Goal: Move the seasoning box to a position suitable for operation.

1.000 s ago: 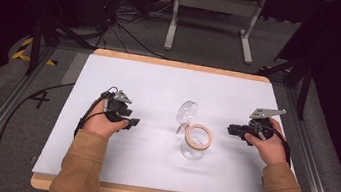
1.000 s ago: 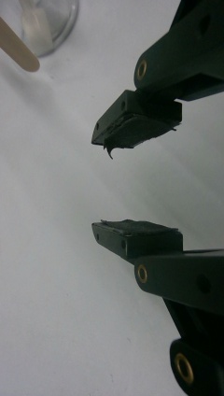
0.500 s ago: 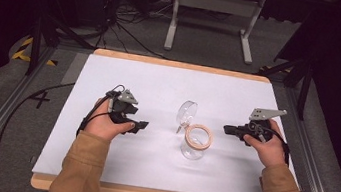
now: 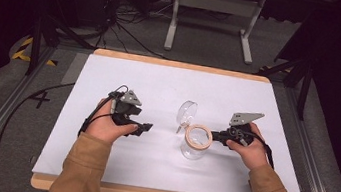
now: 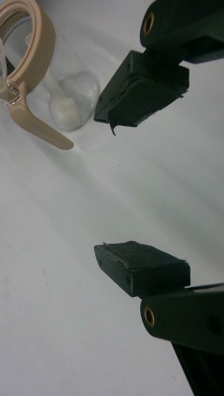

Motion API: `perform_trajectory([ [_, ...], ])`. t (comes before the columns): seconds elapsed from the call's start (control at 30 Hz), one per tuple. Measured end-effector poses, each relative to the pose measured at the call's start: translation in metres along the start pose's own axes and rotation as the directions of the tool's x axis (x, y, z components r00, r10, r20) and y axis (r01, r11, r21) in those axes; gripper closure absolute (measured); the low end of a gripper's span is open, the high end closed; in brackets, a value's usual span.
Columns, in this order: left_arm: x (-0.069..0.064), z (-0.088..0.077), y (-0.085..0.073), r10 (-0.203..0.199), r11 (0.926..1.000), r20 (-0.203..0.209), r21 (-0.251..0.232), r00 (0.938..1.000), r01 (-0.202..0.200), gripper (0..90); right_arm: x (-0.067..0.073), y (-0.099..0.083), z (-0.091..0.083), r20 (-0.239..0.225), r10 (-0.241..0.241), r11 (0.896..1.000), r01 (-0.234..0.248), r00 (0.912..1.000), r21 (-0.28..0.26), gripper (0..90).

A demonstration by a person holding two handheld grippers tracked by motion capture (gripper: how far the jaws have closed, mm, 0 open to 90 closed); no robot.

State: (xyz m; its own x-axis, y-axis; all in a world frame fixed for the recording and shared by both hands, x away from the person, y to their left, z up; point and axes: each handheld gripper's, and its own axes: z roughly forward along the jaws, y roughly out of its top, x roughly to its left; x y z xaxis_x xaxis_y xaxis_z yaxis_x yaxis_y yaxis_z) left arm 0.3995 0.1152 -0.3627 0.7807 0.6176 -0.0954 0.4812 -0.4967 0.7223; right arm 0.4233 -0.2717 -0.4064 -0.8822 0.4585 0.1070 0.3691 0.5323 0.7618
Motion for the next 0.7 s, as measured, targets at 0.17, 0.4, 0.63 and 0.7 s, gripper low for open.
perform_trajectory([
  [0.17,-0.0005,0.0012,0.0000,0.000,1.0000,0.000,0.006,1.0000,0.000,31.2,-0.0003,-0.0006,-0.0001,-0.003,0.003,1.000,-0.003,1.0000,0.002,90.0],
  [0.4,0.0001,0.0020,-0.0004,0.002,1.0000,-0.001,0.004,1.0000,-0.002,31.0,0.0012,-0.0008,0.0008,-0.006,0.001,1.000,-0.001,1.0000,0.024,90.0],
  [0.63,0.0002,0.0023,0.0011,0.003,1.0000,0.004,0.003,1.0000,-0.003,31.1,0.0059,-0.0009,0.0001,-0.025,-0.007,0.998,0.009,0.9996,0.054,90.0],
  [0.7,0.0002,0.0035,0.0023,-0.001,1.0000,0.008,-0.001,1.0000,0.001,31.1,0.0078,-0.0013,-0.0003,-0.030,-0.011,0.998,0.013,0.9995,0.064,90.0],
])
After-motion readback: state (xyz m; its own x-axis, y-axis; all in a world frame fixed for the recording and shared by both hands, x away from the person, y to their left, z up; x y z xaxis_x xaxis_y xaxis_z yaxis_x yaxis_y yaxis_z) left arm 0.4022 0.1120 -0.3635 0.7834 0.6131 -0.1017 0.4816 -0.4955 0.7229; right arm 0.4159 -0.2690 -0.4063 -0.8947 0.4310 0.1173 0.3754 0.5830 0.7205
